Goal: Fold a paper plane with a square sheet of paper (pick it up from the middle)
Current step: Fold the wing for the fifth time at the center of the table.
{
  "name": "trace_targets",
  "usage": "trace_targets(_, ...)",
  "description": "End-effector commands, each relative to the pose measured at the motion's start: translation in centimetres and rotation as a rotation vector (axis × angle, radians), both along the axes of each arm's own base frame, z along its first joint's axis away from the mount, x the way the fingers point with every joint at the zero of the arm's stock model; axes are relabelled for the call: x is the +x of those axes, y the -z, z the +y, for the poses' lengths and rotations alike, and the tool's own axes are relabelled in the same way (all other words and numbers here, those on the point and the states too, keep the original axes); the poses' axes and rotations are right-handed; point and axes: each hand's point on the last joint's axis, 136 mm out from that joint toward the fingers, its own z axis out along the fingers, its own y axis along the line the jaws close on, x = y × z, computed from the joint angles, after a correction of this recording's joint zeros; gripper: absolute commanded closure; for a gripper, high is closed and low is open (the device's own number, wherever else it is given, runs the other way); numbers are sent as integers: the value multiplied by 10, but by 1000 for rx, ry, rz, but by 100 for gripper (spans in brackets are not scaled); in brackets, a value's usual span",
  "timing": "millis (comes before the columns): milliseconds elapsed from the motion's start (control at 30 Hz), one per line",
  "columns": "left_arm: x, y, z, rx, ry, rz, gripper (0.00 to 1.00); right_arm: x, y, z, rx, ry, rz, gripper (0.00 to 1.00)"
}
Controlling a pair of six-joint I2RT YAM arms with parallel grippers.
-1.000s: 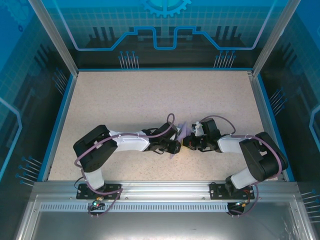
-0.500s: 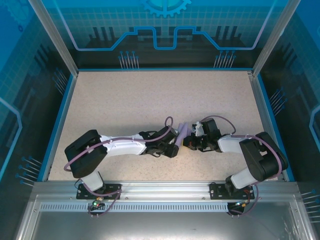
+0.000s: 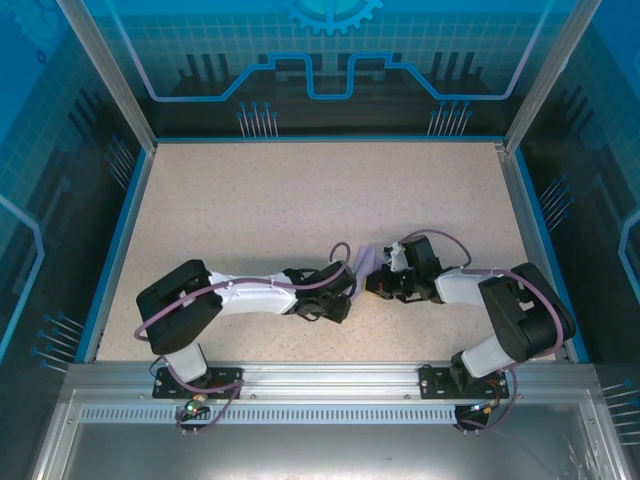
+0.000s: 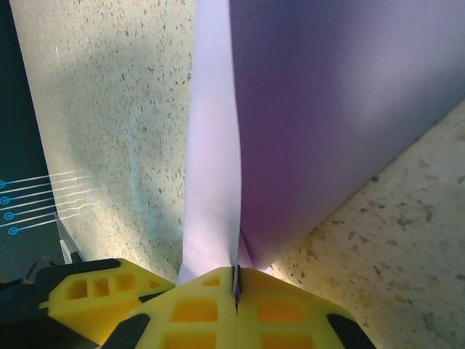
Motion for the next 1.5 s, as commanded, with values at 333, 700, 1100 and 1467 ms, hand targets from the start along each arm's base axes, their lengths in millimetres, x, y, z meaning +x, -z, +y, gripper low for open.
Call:
trace_targets(333, -4, 17, 22, 186, 31, -32, 84, 11, -5, -7, -30, 0, -21, 100)
trace_targets(700, -4, 19, 25, 276, 97, -101, 85, 15, -1, -13, -111, -33, -22, 100)
trace_targets(1100, -2, 16, 20, 299, 143, -139, 80, 13, 16, -21, -190, -51, 13, 100)
trace_targets(1467, -3, -6, 14, 234, 145, -159, 69, 8, 25, -28, -234, -59, 34, 100)
